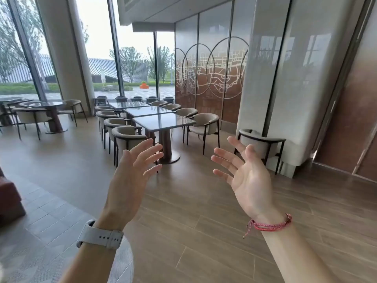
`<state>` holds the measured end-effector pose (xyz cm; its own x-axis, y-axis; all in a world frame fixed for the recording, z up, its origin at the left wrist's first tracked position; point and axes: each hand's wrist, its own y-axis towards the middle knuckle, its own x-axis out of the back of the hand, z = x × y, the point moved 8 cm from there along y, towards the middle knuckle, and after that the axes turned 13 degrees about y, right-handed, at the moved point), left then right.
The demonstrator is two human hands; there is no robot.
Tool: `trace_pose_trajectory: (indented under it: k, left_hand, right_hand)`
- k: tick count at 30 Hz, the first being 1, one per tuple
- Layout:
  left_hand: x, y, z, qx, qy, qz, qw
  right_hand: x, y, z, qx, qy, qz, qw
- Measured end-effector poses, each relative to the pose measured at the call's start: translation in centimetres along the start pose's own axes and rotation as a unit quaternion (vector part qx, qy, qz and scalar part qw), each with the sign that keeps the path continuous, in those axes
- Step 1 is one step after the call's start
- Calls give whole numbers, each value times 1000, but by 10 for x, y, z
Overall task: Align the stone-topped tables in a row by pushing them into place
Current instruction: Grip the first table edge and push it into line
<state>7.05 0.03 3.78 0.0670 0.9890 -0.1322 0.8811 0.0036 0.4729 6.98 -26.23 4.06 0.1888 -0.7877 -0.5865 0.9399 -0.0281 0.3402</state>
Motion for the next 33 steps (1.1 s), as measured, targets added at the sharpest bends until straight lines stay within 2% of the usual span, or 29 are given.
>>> trace_pose_trajectory:
  k: [8,13,25,33]
  left_hand:
    - [4,31,31,14,25,-6,1000]
    - [27,71,66,22,22,-15,999]
    - [123,237,163,63,17,-12,998]
    - [138,343,228,74,11,12,997]
  right_hand:
    - [15,38,-19,-10,-23,9,1000]
    - [23,80,-55,-28,-37,-2,999]
    - [8,254,-166,-34,-47,-47,997]
    - [36,356,-216,-45,-36,-70,996]
